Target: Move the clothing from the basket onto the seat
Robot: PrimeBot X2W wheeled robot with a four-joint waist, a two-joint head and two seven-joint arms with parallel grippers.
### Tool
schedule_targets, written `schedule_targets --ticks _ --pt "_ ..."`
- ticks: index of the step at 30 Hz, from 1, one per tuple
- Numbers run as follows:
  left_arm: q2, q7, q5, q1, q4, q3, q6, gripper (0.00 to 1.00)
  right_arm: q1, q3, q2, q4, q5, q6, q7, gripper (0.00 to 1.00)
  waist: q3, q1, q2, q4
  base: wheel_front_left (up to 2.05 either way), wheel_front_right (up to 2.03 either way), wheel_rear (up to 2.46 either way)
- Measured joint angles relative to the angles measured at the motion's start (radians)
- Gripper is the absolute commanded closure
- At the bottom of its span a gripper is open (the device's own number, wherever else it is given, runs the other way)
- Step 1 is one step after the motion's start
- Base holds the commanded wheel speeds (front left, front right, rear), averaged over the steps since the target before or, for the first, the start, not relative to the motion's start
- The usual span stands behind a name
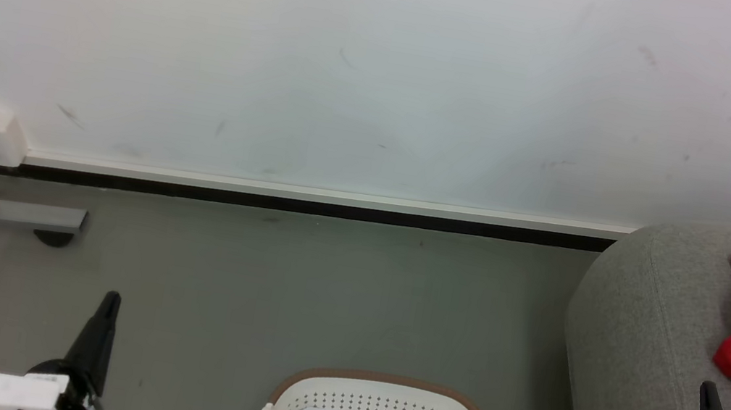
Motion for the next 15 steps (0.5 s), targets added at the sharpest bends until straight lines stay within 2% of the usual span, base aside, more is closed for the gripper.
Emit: schedule_targets --ticks 15 --pt "0.0 0.0 0.0 0.0 0.0 0.0 0.0 1.0 -0.001 -0.002 0.002 0.0 -0.002 0.0 0.001 1.0 0.0 0.0 0.0 0.0 0.0 0.0 0.0"
